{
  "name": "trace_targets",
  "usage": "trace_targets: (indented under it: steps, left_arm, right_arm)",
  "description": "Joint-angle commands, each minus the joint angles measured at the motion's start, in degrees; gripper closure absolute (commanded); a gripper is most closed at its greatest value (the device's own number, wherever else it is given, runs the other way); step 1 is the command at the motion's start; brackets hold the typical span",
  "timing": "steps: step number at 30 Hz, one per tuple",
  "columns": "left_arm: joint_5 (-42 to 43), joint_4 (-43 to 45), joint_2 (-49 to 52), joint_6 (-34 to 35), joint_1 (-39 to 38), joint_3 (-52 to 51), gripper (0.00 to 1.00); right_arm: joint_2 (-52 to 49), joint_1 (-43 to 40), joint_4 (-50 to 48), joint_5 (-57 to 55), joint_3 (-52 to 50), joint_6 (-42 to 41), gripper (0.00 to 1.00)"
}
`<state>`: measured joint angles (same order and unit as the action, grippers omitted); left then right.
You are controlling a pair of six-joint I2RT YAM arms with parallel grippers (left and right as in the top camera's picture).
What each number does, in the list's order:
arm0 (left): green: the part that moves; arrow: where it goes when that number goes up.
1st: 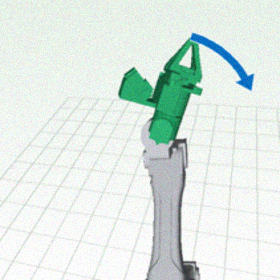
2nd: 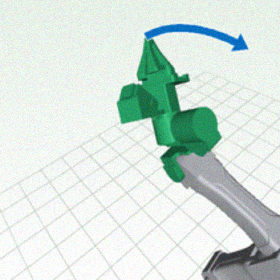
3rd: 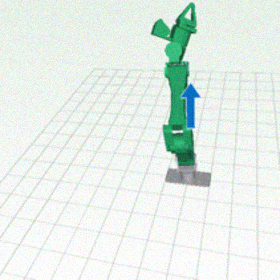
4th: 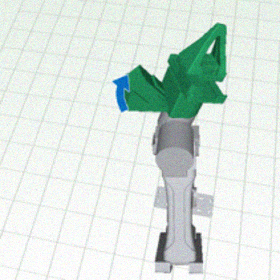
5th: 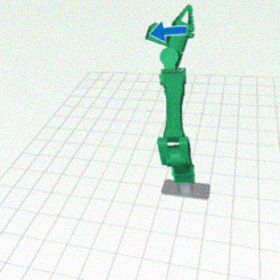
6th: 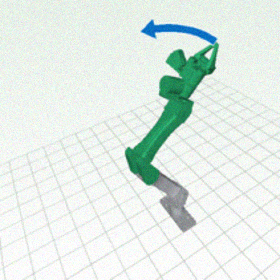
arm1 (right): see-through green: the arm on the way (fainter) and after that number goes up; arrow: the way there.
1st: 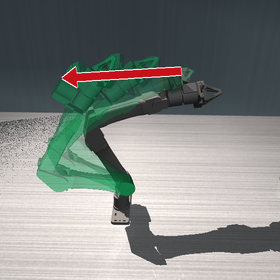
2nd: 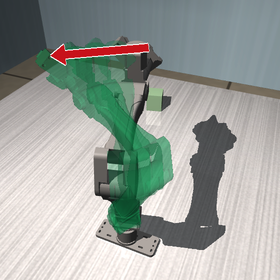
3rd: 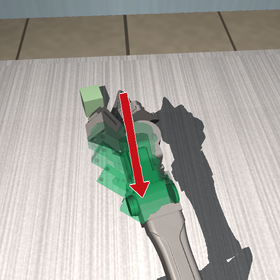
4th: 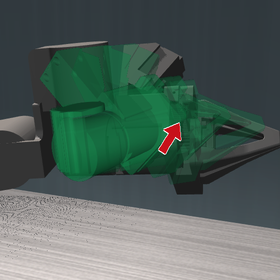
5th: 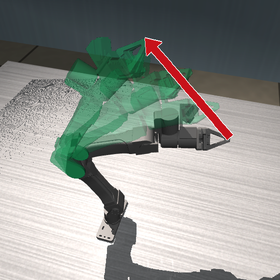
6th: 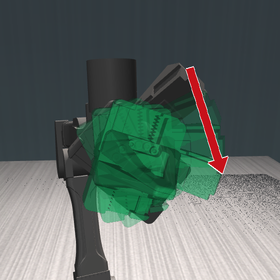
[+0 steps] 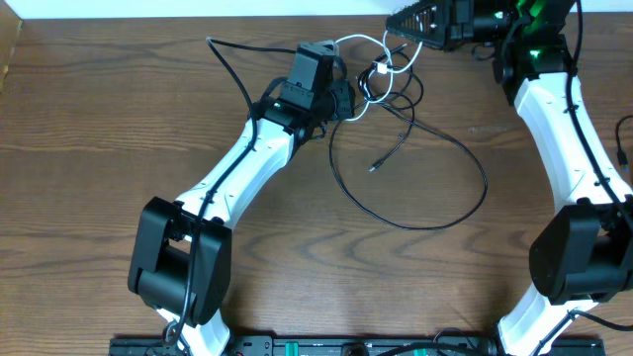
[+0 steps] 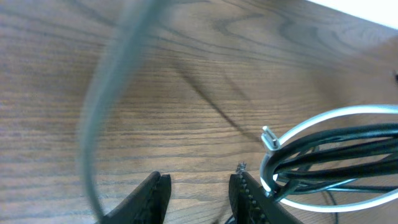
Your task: Untangle cables
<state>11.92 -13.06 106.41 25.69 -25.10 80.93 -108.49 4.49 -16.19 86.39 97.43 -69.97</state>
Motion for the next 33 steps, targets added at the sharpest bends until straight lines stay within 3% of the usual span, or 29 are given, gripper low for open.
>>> trace_targets:
  steps: [1, 5, 9, 14, 16, 19, 26, 30, 33]
  left_arm:
    - [3.63, -1.53, 0.39, -1.99, 0.72, -0.22, 0.92]
    - [4.13, -7.17, -1.84, -5.57, 1.77, -0.22, 0.93]
    - [4.11, -9.33, -5.68, -8.11, 2.34, -0.22, 0.93]
    - [4.15, -9.03, -6.54, -7.87, 2.27, -0.22, 0.93]
    - [4.17, -9.40, -6.56, -7.87, 2.27, -0.22, 0.93]
    - [4.11, -9.35, -6.56, -7.89, 2.27, -0.22, 0.93]
    - [4.11, -9.64, -6.43, -7.87, 2.27, -0.24, 0.90]
    - [3.87, -9.62, -6.43, -7.87, 2.27, -0.24, 0.87]
    - [3.96, -9.60, -6.45, -6.29, 2.56, -0.22, 0.87]
  right_arm:
    - [1.60, -0.28, -0.26, -0.66, 0.39, 0.26, 0.99]
    - [1.51, -0.83, 4.98, -3.26, 0.33, 6.75, 0.98]
    - [1.51, -0.63, 17.16, -9.05, 0.33, 19.89, 0.98]
    - [1.51, -0.07, 35.50, -22.73, 0.33, 34.62, 0.98]
    - [1.51, 0.42, 46.23, -36.09, 0.33, 42.91, 0.98]
    - [1.51, 1.07, 52.19, -46.31, 0.33, 46.99, 0.99]
    - [1.51, 2.99, 65.66, -63.36, 0.33, 47.87, 0.99]
    - [1.51, 5.53, 73.55, -63.54, 0.33, 53.92, 0.99]
    - [1.51, 10.21, 78.64, -60.57, 0.33, 64.32, 0.99]
